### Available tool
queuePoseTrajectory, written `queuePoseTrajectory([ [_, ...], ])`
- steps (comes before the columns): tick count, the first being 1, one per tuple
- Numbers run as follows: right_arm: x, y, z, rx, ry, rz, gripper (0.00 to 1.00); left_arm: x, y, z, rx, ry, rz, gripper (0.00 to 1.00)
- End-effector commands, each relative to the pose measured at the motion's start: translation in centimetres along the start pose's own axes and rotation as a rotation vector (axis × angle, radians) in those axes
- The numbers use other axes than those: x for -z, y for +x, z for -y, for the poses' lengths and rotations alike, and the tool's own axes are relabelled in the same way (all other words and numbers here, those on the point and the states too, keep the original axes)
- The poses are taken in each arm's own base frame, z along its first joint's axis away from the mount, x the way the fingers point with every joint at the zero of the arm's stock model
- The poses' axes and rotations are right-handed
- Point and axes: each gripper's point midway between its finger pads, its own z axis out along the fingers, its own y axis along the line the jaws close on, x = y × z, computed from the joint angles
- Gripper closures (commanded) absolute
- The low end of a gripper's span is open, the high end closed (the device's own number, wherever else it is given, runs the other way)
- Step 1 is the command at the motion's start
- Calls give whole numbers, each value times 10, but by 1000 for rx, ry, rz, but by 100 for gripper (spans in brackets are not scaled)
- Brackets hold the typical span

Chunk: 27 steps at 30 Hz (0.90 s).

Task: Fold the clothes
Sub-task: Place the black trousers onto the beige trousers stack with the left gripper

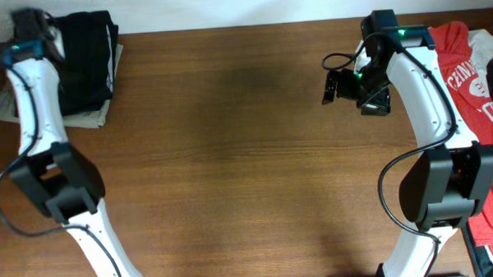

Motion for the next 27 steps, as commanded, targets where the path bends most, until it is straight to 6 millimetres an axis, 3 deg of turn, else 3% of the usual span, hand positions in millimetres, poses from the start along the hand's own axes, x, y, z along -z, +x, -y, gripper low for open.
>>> queuePoseTrajectory([
  [1,2,-1,1,5,7,9,1,39,-49,-11,42,-15,186,96],
  [3,2,-1,1,5,7,9,1,23,-53,-25,58,-100,209,96],
  [6,2,-1,1,5,7,8,1,-20,-36,-55,85,-212,161,97],
  [10,2,-1,1,5,7,8,1,-79,8,-85,111,-240,43,97],
  [13,2,-1,1,5,7,8,1,-108,38,-111,145,-264,-28,97],
  [17,2,-1,1,5,7,8,1,-113,51,-133,174,-284,-56,96],
  [20,2,-1,1,5,7,8,1,-112,57,-136,176,-284,-75,96],
  [23,2,-1,1,5,7,8,1,-93,33,-130,175,-265,-17,100],
  [25,2,-1,1,5,7,8,1,-65,-2,-110,203,-139,85,99],
  [27,2,-1,1,5,7,8,1,-56,-21,-84,197,33,149,99],
])
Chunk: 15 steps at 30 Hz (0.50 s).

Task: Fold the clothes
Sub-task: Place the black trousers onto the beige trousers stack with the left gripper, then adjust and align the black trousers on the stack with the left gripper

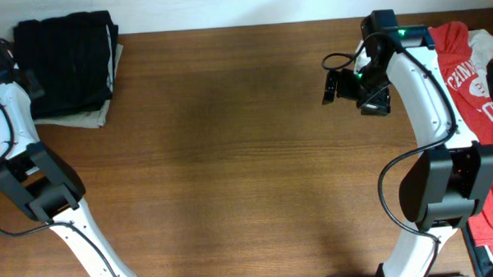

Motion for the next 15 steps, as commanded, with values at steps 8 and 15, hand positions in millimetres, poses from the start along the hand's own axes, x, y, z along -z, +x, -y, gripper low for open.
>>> queuePoseTrajectory([
  [8,2,-1,2,5,7,8,1,-32,27,25,21,110,-61,99],
  [15,2,-1,2,5,7,8,1,-20,20,-19,49,-12,-60,99],
])
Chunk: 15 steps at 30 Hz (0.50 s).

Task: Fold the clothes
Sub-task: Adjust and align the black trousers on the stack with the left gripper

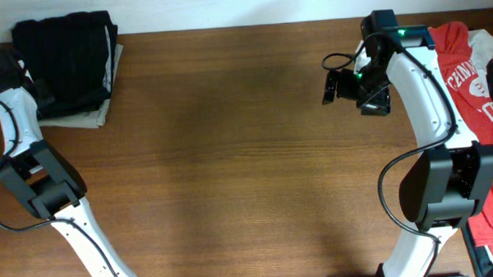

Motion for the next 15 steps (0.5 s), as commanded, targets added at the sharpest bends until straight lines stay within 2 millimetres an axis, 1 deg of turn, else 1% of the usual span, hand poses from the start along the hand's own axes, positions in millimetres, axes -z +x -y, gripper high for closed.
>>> queuePoseTrajectory([
  [1,2,-1,2,5,7,8,1,35,-25,-34,45,-73,57,95],
  [3,2,-1,2,5,7,8,1,63,-43,-32,46,-68,110,94],
  [5,2,-1,2,5,7,8,2,90,-56,-30,44,-64,144,94],
  [6,2,-1,2,5,7,8,1,110,-64,-30,45,-62,168,94],
  [7,2,-1,1,5,7,8,1,134,-72,-32,51,-59,195,94],
  [8,2,-1,2,5,7,8,2,145,-76,-34,59,-55,209,94],
  [10,2,-1,2,5,7,8,1,173,-88,-35,86,-36,260,93],
  [11,2,-1,1,5,7,8,1,182,-94,-28,82,15,283,85],
  [12,2,-2,1,6,6,13,1,189,-100,-10,69,122,309,56],
  [13,2,-4,1,7,3,21,1,193,-102,6,53,220,320,43],
  [14,2,-8,-2,0,-9,36,1,199,-103,32,28,363,329,43],
  [15,2,-11,-3,-15,-14,48,1,204,-104,47,10,441,338,43],
])
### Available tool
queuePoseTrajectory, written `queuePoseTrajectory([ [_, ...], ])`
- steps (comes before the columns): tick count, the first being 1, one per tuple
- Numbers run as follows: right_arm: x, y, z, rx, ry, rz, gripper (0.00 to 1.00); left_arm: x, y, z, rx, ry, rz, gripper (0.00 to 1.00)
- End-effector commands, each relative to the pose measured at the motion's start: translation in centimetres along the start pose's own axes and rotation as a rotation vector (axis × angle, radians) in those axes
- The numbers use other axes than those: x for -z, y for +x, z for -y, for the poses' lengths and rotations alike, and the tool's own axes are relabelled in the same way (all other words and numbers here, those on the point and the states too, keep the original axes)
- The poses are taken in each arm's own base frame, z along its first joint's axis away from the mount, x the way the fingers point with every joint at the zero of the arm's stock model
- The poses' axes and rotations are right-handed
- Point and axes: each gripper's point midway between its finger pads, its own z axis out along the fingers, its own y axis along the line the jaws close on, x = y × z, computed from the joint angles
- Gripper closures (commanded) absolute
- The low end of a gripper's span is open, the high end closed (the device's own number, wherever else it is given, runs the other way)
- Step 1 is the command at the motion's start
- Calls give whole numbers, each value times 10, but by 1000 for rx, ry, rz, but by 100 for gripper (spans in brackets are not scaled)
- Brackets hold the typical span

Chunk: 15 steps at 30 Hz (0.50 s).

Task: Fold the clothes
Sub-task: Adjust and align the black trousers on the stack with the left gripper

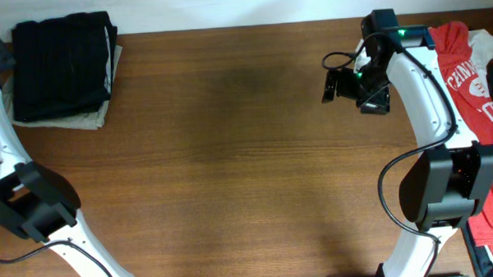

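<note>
A folded black garment (63,64) lies on a folded beige one (94,117) at the table's back left corner. My left gripper is just left of that stack at the frame's edge, touching nothing I can see, and its jaws are hidden. A pile of unfolded clothes, with a red printed shirt (466,69) and a white piece (483,44), lies at the back right. My right gripper (329,88) hovers over bare table left of that pile and holds nothing. From above I cannot tell how its jaws stand.
The brown wooden table (239,172) stretches between the two arms. More of the red garment (492,220) hangs down the right edge beside the right arm's base. A white wall runs along the back edge.
My left arm has swung further left, from the stack's left edge to the frame's border. The stack lies as before, and the right arm has not moved.
At first my left gripper was over the back left corner of the folded black garment. Then it stood off the stack's left side, then close against that side, and now at the frame's edge. The stack stays neat; the right arm held still throughout.
</note>
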Motion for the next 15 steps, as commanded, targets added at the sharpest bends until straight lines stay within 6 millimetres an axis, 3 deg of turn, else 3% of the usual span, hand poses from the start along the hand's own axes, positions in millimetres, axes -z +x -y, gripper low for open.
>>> queuePoseTrajectory([
  [1,2,-5,-1,-20,-6,24,1,12,-9,68,-14,336,33,43],
  [4,2,-4,-3,-19,-14,18,1,2,-16,103,-57,379,91,43],
  [6,0,-1,-5,-15,-17,6,1,-13,-18,134,-91,417,142,55],
  [7,-1,3,-6,-12,-13,-5,1,-33,-12,154,-110,416,160,72],
  [8,-2,4,-6,-10,-12,-11,1,-50,-2,163,-118,404,159,79],
  [9,-2,5,-6,-8,-10,-15,1,-58,2,168,-123,397,160,80],
  [12,-3,6,-4,-9,-4,-16,1,-112,42,189,-98,370,131,97],
  [15,-3,7,-4,-10,-1,-20,1,-151,79,198,-75,372,96,97],
])
